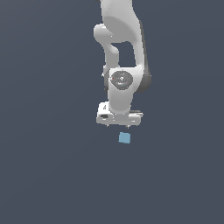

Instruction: Pick up the object and move it to a goal position.

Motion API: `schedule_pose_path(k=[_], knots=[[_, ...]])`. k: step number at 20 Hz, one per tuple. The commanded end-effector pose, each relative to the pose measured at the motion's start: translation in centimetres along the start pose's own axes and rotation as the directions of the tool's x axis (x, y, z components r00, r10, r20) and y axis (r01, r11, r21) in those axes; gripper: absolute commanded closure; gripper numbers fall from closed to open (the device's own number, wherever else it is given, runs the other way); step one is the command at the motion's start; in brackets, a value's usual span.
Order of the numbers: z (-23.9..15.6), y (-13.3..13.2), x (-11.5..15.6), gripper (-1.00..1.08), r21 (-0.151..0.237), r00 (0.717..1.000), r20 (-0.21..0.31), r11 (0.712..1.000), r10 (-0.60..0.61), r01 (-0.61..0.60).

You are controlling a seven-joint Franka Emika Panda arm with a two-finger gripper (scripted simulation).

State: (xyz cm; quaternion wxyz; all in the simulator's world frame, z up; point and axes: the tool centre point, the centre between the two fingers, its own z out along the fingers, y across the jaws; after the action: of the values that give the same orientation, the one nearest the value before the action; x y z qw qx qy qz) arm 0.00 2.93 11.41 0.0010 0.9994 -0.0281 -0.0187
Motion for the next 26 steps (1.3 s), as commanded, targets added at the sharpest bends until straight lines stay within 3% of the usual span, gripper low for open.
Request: schedule_pose_path(k=[1, 11, 20, 26], knots=[[1.5, -1.2, 0.5, -0.92, 0.001, 1.000, -0.009, 1.000, 0.030, -0.030], [5.4, -4.2, 1.4, -0.92, 0.007, 0.993, -0.035, 0.994, 0.110, -0.110], [6.2, -4.4, 1.4, -0.92, 0.007, 0.993, -0.035, 0.994, 0.114, -0.113], [8.9, -4.4, 1.5, -0.92, 0.007, 0.993, -0.036, 0.993, 0.116, -0.115]])
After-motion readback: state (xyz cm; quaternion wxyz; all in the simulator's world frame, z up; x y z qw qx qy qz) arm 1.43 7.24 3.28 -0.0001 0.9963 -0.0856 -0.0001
